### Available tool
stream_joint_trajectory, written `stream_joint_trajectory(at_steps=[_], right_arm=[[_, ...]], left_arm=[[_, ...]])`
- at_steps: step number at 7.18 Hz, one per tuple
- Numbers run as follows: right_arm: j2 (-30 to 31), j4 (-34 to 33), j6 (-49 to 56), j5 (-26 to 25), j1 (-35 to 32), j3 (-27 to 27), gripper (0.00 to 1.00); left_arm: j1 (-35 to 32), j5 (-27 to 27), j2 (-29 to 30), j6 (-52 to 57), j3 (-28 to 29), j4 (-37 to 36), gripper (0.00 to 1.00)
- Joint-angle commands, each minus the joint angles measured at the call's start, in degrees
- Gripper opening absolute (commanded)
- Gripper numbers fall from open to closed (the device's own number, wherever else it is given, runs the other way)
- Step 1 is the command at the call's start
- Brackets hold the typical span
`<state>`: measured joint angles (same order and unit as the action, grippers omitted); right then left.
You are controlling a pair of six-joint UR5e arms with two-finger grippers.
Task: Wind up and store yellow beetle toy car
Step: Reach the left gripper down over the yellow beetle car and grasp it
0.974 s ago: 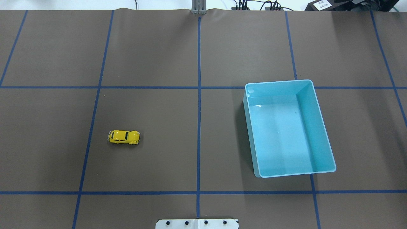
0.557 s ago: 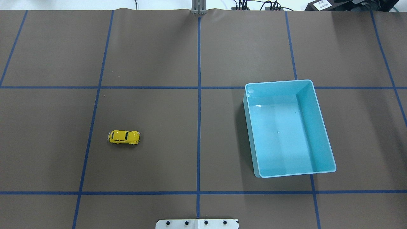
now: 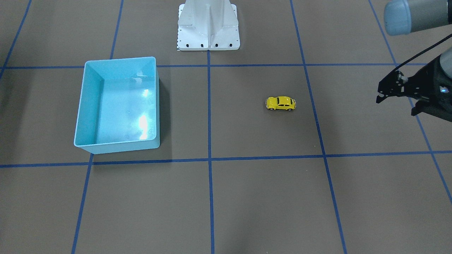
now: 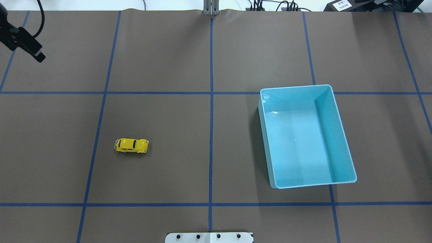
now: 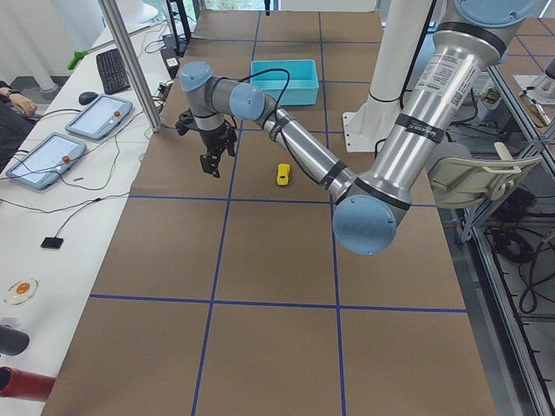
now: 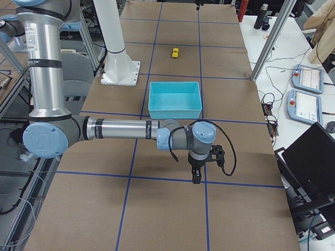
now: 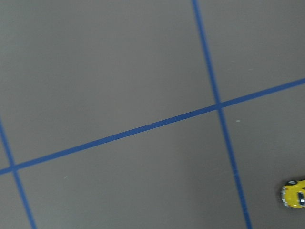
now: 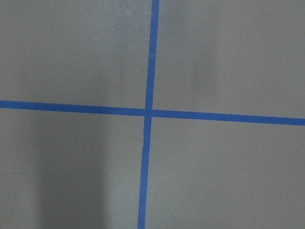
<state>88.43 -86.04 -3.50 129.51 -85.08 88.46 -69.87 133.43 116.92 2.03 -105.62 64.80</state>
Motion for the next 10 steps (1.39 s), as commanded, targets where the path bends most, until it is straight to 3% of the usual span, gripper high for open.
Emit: stream_joint_trajectory(at_steps=[1,4,8,10], right_arm=[[0.3,0.0,0.1,0.1,0.0,0.0,1.00],[0.3,0.1,0.2,2.9,0.4,0.0,1.00],[0.3,0.2,0.7,1.7,0.4,-1.0,1.00],[-0.2,0.8,0.6,1.5,0.4,-1.4,1.00]], left_arm=[[1.2,-1.8,1.8,9.4,-2.9,-0.2,1.00],[10.2,-3.2,0.9,17.1,-9.6,-0.2,1.00],[27.6,-21.6,0.9,22.0,-13.9,-0.6,1.00],[29.0,-21.8,0.9,23.5,-14.0,-1.7,1.00]])
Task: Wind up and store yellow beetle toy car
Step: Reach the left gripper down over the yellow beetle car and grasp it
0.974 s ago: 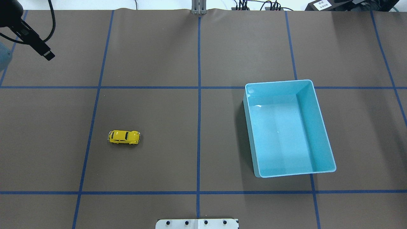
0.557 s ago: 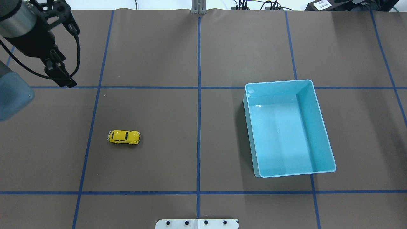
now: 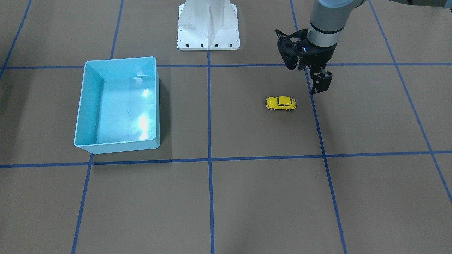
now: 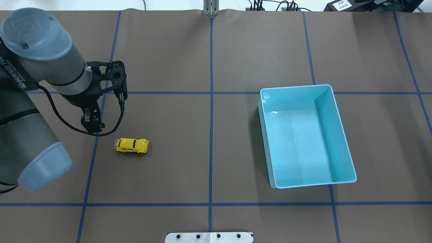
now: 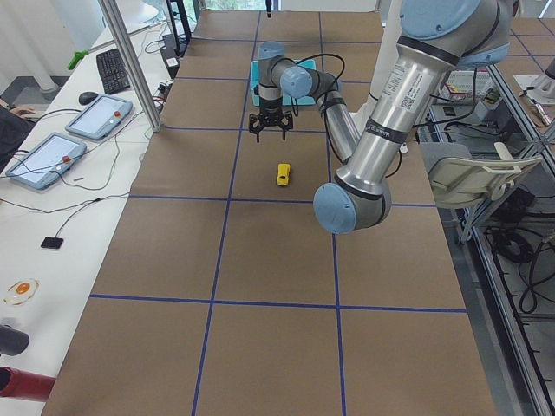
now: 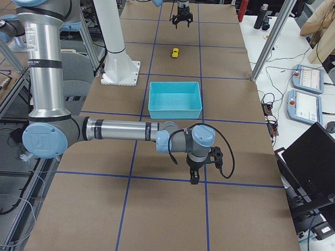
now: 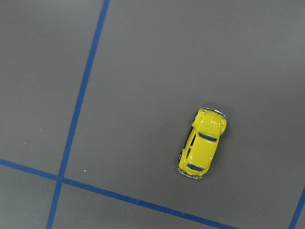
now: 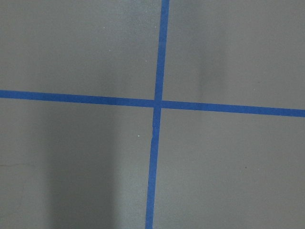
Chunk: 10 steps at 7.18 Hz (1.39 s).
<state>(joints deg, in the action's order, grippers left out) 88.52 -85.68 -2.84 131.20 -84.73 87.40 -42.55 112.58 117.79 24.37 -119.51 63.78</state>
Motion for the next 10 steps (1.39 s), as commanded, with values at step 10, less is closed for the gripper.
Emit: stream_joint_trajectory(at_steps=[10], right_arm=[[-0.6,0.6,-0.6,0.2,0.0,-0.7,1.00]], left_arm=[[10.8,-3.8,-0.6,6.7,13.8,15.9,1.00]])
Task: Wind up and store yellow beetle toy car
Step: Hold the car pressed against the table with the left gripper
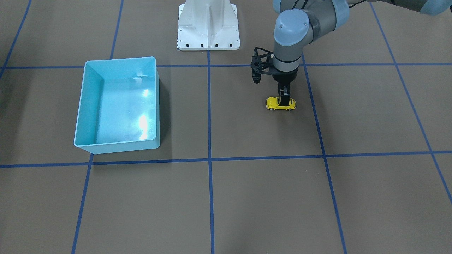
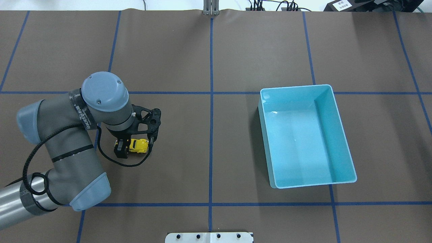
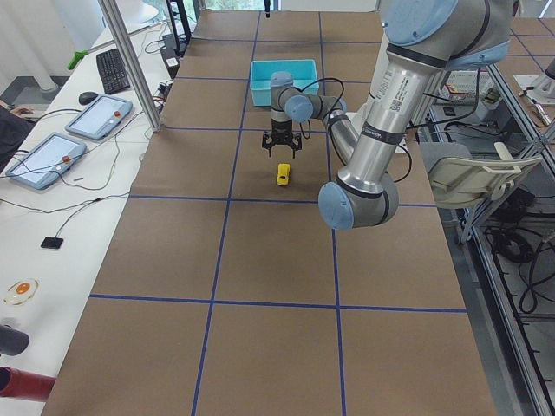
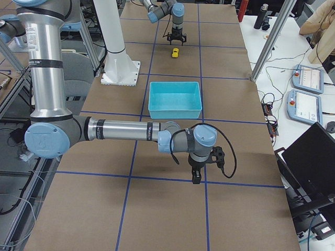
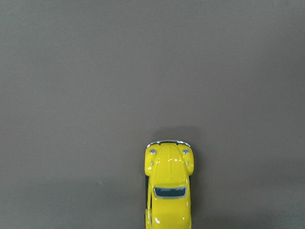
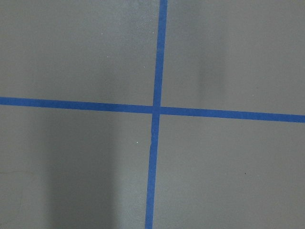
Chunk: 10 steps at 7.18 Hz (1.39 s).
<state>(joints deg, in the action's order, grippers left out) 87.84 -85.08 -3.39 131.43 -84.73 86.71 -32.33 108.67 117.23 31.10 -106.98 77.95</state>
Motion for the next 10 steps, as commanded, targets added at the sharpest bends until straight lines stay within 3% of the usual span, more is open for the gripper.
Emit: stream_joint_trajectory(at_steps=[1,5,7,10], right_arm=[[0.4,0.0,0.0,0.0,0.0,0.0,1.00],[0.6,0.0,0.1,0.1,0.0,0.0,1.00],[0.6,0.0,0.1,0.1,0.0,0.0,1.00],[0.6,0.0,0.1,0.1,0.0,0.0,1.00]], left_arm=[[0.7,0.2,-0.1,-0.1,1.3,2.0,1.00],[3.1,0.1,-0.2,-3.1,2.0,2.9,1.00],[3.1,0.1,-2.0,-2.8,4.5,9.7,1.00],[3.1,0.1,-2.0,-2.7,4.9,9.8,1.00]])
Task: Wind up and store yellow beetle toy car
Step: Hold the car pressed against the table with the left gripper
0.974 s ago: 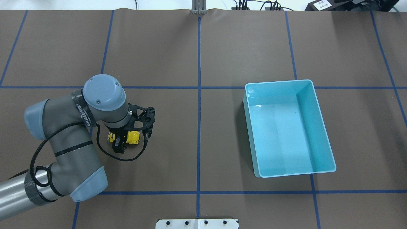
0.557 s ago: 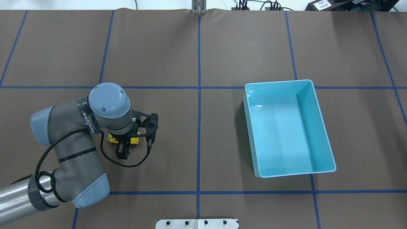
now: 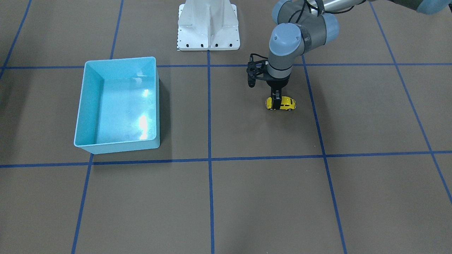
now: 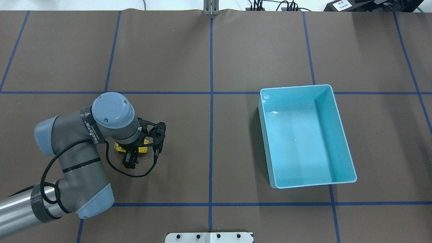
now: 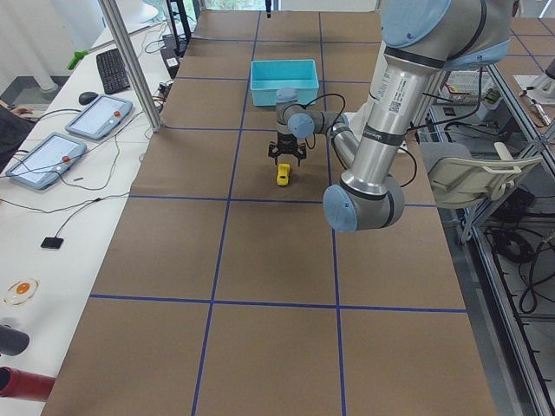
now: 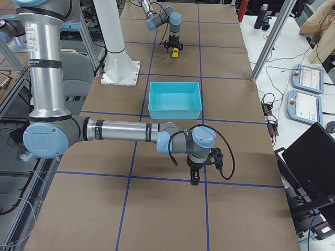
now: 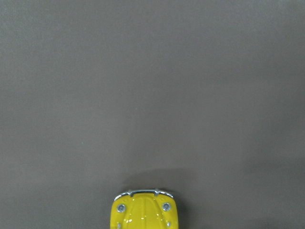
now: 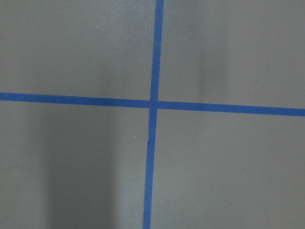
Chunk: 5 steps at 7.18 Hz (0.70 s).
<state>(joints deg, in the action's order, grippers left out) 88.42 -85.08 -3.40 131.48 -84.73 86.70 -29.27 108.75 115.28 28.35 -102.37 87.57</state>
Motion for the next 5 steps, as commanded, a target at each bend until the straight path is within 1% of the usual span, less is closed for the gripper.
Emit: stream_joint_trajectory(at_steps=[1,5], right_arm=[[0.0,0.0,0.0,0.0,0.0,0.0,1.00],[-0.3,0.0,0.1,0.0,0.0,0.0,1.00]], left_arm=[[0.0,0.0,0.0,0.0,0.9,0.3,1.00],[0.0,0.0,0.5,0.0,2.0,0.4,0.99]])
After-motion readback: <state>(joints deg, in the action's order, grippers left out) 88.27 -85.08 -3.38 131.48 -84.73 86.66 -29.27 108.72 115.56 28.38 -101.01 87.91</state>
